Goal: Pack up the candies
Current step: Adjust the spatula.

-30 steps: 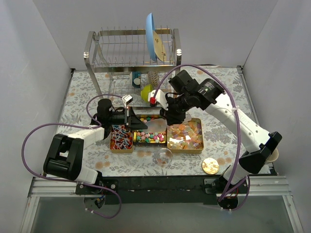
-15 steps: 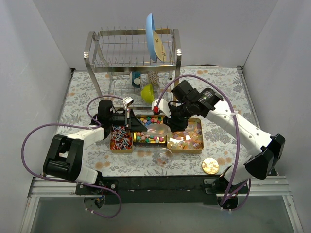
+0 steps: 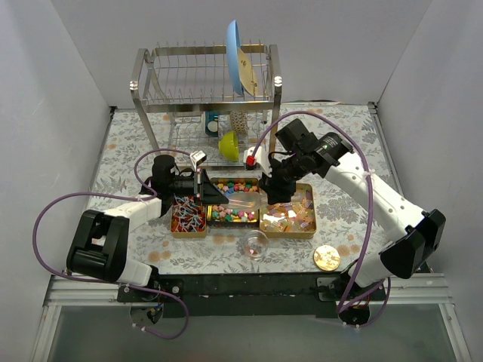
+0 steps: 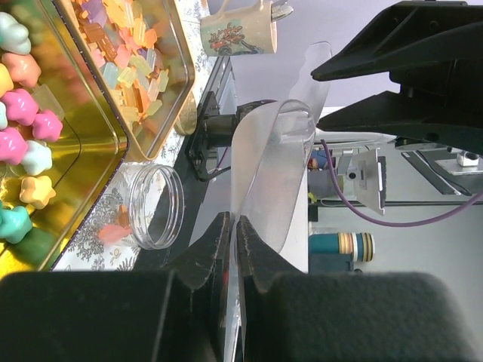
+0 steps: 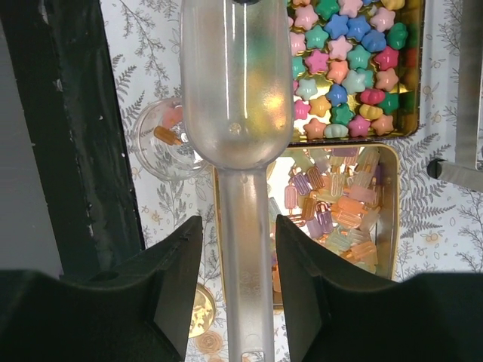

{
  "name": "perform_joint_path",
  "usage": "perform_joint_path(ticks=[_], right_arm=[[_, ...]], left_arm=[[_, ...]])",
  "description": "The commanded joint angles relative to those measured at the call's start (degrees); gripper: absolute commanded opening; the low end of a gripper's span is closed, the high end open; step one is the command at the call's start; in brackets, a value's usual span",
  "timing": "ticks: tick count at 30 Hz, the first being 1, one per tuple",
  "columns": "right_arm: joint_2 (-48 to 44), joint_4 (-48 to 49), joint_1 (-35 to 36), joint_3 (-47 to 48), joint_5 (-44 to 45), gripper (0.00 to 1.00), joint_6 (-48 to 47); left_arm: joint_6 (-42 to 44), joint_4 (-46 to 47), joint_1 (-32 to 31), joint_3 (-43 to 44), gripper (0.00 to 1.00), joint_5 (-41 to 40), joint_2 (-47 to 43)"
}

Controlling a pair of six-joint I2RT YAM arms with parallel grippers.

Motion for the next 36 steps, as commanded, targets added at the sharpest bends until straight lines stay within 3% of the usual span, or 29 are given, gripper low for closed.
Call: perform_joint_path(ticks=[1,11,13,19,25,29,36], right_arm=[[-0.81,-1.73,-0.34,-1.64,-4.12,0.51,-1.21],[0.06,-0.33,-0.43,-4.73,-4.82,0.54,-1.13],[0.67,0.03,-0.60,-4.20,-5.00,0.50,-1.13],[1.56,0.64,-1.04,-3.49,-5.79,0.35,-0.60],[0.94,0.56,-1.30,-5.08,-6.76,0.04,-1.39],[-0.55,-2.51,-2.18,-4.29,-0.28,0.01,-4.37],[-1.60,-12.01,-7.54,-4.98,10.11,0.01,-10.44]], left_arm=[[0.82,0.13,0.04,1.64,0.00,0.37,-2.79],[0.29,0.83,-0.04,1.73,0.00,0.80,-3.23],[0.38,0.74,0.04,1.65,0.00,0.72,-3.23],[0.56,0.39,0.04,1.47,0.00,0.63,-3.40],[1.69,0.04,0.48,1.47,0.00,-0.25,-3.49],[10.54,-14.06,2.06,5.67,0.42,-8.56,-3.93],[19.80,-27.03,2.51,10.34,0.64,-19.13,-5.16]])
